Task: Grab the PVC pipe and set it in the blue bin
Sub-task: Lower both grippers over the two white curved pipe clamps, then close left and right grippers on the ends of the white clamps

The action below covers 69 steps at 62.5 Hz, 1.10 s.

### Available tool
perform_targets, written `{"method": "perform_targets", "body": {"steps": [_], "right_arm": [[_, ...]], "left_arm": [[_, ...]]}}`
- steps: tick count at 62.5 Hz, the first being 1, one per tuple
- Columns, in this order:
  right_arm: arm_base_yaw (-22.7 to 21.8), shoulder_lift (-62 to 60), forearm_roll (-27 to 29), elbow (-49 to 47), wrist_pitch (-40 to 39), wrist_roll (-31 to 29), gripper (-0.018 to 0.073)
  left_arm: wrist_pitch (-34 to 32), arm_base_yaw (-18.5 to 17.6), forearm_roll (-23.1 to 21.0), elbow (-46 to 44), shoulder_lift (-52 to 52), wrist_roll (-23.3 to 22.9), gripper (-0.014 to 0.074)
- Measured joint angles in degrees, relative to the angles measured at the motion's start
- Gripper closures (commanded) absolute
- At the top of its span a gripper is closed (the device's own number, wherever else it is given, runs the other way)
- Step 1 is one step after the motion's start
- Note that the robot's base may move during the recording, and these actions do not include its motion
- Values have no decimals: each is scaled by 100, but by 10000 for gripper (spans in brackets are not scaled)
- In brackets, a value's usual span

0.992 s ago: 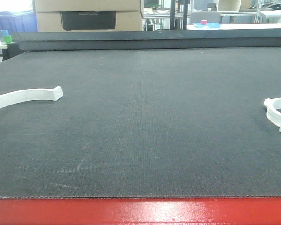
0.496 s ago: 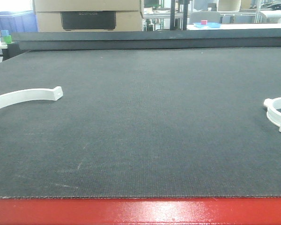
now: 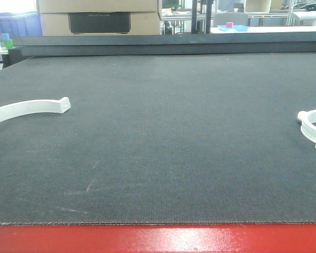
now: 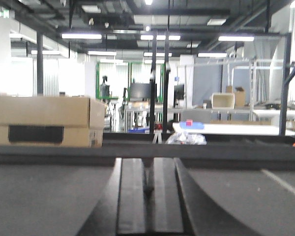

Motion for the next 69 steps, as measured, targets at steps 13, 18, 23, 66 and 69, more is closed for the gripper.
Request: {"method": "perform_targets", "body": {"steps": [13, 18, 23, 66, 69], "right_arm": [[0, 623, 0, -1411, 1058, 0, 727], [0, 1227, 11, -2135, 1483, 0, 727], [0, 1881, 11, -2720, 1811, 0, 727], [0, 6917, 121, -4377, 3565, 0, 727], [0, 7199, 188, -4377, 3593, 0, 727]], "left_arm": [[729, 0, 114, -1425, 792, -10, 707], [1028, 0, 137, -2062, 1410, -10, 707], [1336, 0, 137, -2635, 2077, -10, 707], [2708, 0, -19, -4667, 6837, -10, 707], [2737, 0, -19, -4667, 7038, -10, 707]]}}
